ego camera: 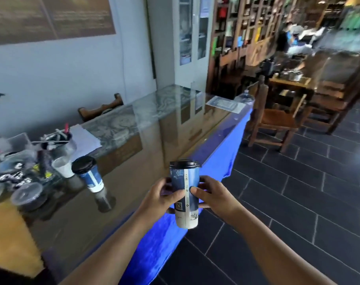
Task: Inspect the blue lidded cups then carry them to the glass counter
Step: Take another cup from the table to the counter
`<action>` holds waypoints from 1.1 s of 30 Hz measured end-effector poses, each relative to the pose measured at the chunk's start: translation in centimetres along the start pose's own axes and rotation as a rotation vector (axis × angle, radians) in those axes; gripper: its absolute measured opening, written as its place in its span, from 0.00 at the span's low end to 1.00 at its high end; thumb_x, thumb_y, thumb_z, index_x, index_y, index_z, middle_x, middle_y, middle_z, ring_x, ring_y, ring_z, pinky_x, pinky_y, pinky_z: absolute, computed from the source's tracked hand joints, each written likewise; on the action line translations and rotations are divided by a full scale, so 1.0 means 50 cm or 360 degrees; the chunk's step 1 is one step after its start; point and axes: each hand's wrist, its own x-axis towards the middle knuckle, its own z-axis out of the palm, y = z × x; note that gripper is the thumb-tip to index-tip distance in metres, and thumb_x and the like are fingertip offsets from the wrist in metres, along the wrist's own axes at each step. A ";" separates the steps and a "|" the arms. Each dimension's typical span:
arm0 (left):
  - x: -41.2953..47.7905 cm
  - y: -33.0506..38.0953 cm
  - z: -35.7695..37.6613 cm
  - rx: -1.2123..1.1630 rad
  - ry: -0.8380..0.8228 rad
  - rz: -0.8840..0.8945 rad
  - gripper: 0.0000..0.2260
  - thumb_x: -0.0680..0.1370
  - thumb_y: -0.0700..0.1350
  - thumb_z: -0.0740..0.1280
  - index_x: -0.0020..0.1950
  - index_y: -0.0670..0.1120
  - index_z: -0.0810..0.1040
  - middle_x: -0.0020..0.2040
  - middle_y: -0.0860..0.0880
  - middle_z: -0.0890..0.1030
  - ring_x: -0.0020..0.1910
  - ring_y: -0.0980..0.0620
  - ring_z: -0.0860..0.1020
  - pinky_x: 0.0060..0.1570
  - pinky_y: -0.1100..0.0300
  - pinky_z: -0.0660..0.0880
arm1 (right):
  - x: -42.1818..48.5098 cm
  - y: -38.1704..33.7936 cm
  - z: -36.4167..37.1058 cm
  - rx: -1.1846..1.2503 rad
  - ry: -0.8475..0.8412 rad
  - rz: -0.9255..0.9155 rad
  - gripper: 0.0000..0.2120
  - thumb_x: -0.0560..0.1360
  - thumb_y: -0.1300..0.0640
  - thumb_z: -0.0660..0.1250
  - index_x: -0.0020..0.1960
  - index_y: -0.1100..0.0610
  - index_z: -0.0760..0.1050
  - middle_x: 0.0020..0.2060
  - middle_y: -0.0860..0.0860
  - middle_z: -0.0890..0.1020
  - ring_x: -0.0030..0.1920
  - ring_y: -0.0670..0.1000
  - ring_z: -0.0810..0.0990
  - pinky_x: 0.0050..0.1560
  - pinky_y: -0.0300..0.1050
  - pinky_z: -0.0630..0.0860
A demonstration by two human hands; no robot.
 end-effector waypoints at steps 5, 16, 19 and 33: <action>0.089 -0.006 -0.088 0.0013 0.0194 -0.0098 0.28 0.68 0.54 0.76 0.65 0.48 0.75 0.59 0.43 0.82 0.53 0.50 0.85 0.46 0.52 0.84 | 0.190 -0.027 0.036 -0.0155 -0.0296 -0.0012 0.07 0.80 0.65 0.68 0.53 0.55 0.75 0.45 0.54 0.81 0.45 0.51 0.79 0.43 0.46 0.80; 0.362 -0.094 -0.297 0.0182 0.0631 -0.0263 0.18 0.77 0.43 0.75 0.64 0.49 0.73 0.56 0.53 0.81 0.52 0.55 0.82 0.41 0.61 0.82 | 0.638 -0.033 0.144 -0.0445 -0.0818 0.0021 0.11 0.78 0.59 0.71 0.55 0.45 0.76 0.53 0.48 0.83 0.57 0.54 0.83 0.59 0.60 0.81; 0.406 -0.122 -0.341 0.0256 0.0765 -0.0357 0.20 0.75 0.42 0.76 0.65 0.46 0.75 0.58 0.50 0.84 0.56 0.50 0.84 0.57 0.52 0.82 | 0.717 -0.038 0.174 -0.0574 -0.0955 -0.0034 0.13 0.78 0.59 0.71 0.55 0.42 0.76 0.53 0.46 0.83 0.59 0.56 0.83 0.60 0.60 0.81; 0.528 -0.187 -0.401 0.0702 0.1182 -0.0408 0.28 0.72 0.46 0.79 0.69 0.51 0.74 0.54 0.54 0.85 0.51 0.55 0.84 0.54 0.52 0.81 | 0.950 0.016 0.244 -0.0952 -0.1150 -0.0326 0.23 0.75 0.59 0.75 0.67 0.50 0.75 0.56 0.44 0.84 0.58 0.46 0.82 0.59 0.45 0.77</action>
